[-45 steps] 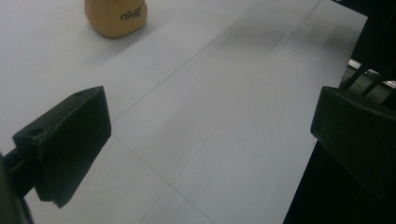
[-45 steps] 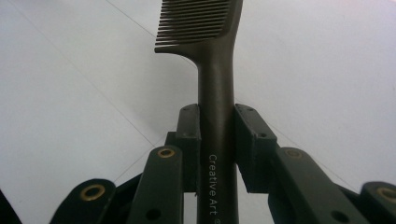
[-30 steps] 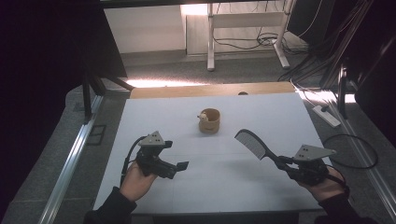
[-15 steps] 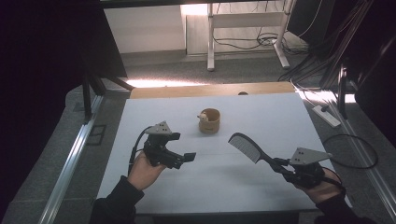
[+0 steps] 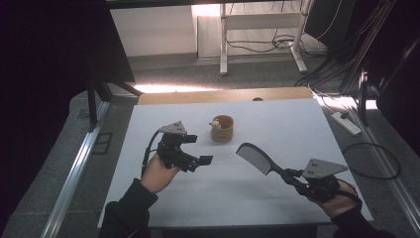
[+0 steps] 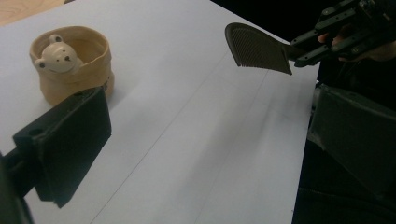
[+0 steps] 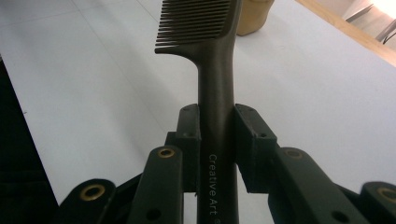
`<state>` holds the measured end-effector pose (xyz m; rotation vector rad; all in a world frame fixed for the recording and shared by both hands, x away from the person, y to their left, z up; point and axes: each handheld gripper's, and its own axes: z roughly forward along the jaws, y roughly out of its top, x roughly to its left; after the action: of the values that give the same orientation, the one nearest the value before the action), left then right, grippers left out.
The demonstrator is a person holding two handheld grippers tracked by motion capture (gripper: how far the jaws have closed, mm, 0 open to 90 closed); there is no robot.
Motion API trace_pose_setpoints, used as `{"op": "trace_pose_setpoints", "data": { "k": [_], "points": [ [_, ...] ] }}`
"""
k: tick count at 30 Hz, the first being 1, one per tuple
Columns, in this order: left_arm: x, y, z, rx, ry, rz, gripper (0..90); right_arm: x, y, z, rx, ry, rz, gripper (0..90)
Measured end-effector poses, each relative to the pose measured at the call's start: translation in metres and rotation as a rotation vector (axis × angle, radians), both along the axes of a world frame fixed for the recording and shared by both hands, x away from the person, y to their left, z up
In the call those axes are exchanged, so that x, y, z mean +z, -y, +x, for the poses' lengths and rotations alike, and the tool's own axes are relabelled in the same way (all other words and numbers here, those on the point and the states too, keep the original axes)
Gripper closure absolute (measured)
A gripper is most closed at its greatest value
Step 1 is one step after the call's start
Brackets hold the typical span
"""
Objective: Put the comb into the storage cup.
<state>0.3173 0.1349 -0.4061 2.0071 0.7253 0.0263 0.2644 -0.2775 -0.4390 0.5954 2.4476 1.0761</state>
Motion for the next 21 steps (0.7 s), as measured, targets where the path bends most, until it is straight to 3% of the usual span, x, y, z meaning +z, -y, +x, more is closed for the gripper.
{"op": "trace_pose_setpoints", "data": {
  "k": [4,21],
  "points": [
    [-0.003,0.005,0.004,-0.016,-0.013,0.002,0.0,0.000,-0.003,-0.001,0.011,0.007,0.000,73.3],
    [-0.007,0.024,0.015,-0.069,-0.063,-0.063,0.0,0.001,-0.020,-0.005,0.064,0.044,0.000,73.3]
  ]
}}
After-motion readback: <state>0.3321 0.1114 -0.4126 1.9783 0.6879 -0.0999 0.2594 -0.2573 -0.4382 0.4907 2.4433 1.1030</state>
